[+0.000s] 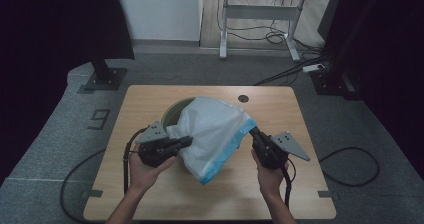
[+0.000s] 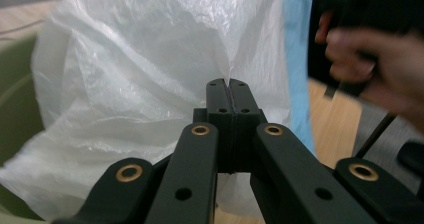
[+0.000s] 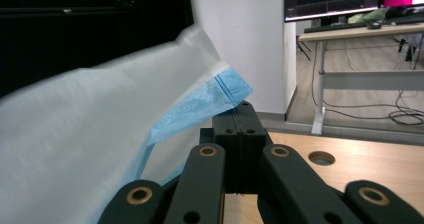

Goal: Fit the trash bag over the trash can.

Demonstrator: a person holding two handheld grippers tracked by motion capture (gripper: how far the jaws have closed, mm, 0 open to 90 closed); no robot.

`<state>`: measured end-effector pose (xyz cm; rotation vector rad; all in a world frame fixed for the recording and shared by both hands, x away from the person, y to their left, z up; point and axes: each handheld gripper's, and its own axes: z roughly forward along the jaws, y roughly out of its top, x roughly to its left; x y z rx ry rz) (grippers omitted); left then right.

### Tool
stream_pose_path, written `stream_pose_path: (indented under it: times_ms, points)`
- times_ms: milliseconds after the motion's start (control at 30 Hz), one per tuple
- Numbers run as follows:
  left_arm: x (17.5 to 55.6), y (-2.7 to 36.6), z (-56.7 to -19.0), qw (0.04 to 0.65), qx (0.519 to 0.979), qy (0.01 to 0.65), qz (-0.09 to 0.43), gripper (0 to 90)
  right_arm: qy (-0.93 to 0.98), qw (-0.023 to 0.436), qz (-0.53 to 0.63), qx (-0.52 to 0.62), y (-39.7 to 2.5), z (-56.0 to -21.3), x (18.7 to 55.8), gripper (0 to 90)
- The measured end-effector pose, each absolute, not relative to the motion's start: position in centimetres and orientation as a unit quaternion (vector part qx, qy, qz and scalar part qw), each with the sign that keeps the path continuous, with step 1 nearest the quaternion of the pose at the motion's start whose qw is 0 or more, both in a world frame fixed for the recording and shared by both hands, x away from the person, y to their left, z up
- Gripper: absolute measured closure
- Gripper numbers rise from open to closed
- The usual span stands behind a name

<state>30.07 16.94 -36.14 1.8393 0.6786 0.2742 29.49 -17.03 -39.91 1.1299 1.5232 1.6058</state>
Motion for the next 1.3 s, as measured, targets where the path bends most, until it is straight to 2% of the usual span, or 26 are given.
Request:
stream_pose_path:
  times_ms: [133,467,733,767,967,1100,1300]
  points:
    - [30.6,18.7,-35.3,0.588,0.746,0.297,0.098,89.7,0.583,0.320,0.606,0.437,-17.6,-40.1,29.8,89.3]
    - [31.2,19.8,-34.4,0.612,0.725,0.302,0.094,89.7,0.597,0.306,0.604,0.431,-17.4,-40.2,30.3,89.1]
    - [31.5,20.0,-34.7,0.629,0.698,0.326,0.102,89.9,0.604,0.265,0.633,0.405,-16.5,-40.5,29.3,67.3]
    - [31.5,20.0,-34.8,0.631,0.695,0.329,0.105,89.9,0.606,0.252,0.637,0.405,-16.1,-40.9,29.0,61.7]
    - [31.7,20.2,-34.8,0.640,0.682,0.340,0.105,89.9,0.616,0.237,0.625,0.417,-15.8,-42.6,29.0,55.8]
    - [31.8,20.2,-34.8,0.639,0.681,0.341,0.108,89.9,0.613,0.210,0.633,0.424,-15.9,-43.4,29.1,55.7]
    - [31.8,20.0,-34.8,0.637,0.681,0.343,0.112,89.9,0.616,0.210,0.639,0.409,-15.3,-43.4,27.8,56.0]
